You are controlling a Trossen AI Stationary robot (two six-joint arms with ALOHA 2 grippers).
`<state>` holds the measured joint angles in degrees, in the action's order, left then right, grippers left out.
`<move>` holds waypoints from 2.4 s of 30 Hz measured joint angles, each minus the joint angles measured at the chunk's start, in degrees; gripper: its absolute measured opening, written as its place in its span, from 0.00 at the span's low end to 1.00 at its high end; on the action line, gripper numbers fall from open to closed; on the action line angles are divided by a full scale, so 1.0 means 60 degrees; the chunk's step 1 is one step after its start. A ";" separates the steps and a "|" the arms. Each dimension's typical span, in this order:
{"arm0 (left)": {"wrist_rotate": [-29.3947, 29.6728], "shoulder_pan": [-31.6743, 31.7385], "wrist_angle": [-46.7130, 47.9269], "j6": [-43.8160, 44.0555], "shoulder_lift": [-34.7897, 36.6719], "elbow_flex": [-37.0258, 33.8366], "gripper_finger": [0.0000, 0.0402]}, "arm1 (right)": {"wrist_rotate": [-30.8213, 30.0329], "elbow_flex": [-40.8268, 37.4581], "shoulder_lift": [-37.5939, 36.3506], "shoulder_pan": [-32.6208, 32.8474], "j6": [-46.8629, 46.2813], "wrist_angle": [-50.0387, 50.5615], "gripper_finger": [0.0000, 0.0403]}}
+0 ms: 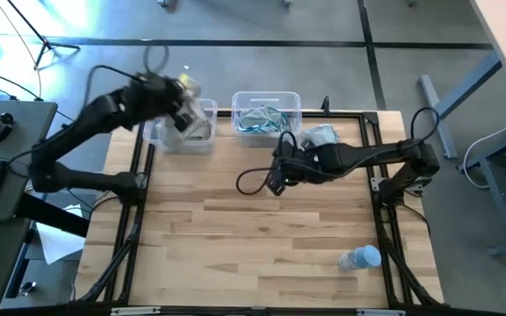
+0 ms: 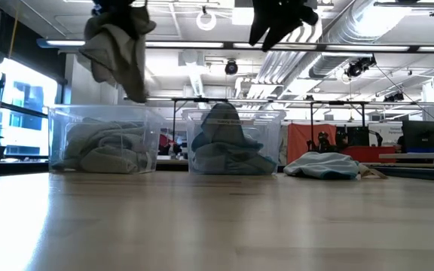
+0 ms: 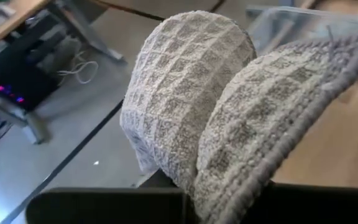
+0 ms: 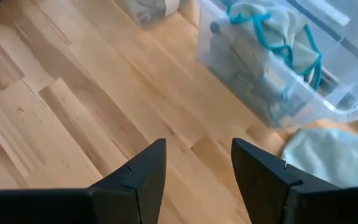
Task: Sort microfiber towel by color & place in baskets
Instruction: Put the gray towel into the left transparent bin
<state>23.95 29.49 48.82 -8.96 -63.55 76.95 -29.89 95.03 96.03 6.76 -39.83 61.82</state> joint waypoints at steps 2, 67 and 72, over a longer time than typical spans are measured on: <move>-0.0422 0.0719 0.0063 -0.0234 0.0217 0.0004 0.02 | -0.0010 -0.0247 0.0000 0.0099 -0.0327 -0.0029 0.44; -0.4126 0.4395 -0.1598 0.2053 -0.3558 -0.2892 0.39 | -0.0258 -0.1495 0.0015 0.0733 -0.4111 -0.1576 0.44; -0.4124 0.4395 -0.1485 0.2045 -0.2659 -0.2889 0.39 | -0.0251 -0.1495 0.0015 0.0733 -0.4111 -0.1628 0.44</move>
<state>-0.80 55.86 39.91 3.31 -79.50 59.61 -31.40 86.06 96.12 11.16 -64.49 52.05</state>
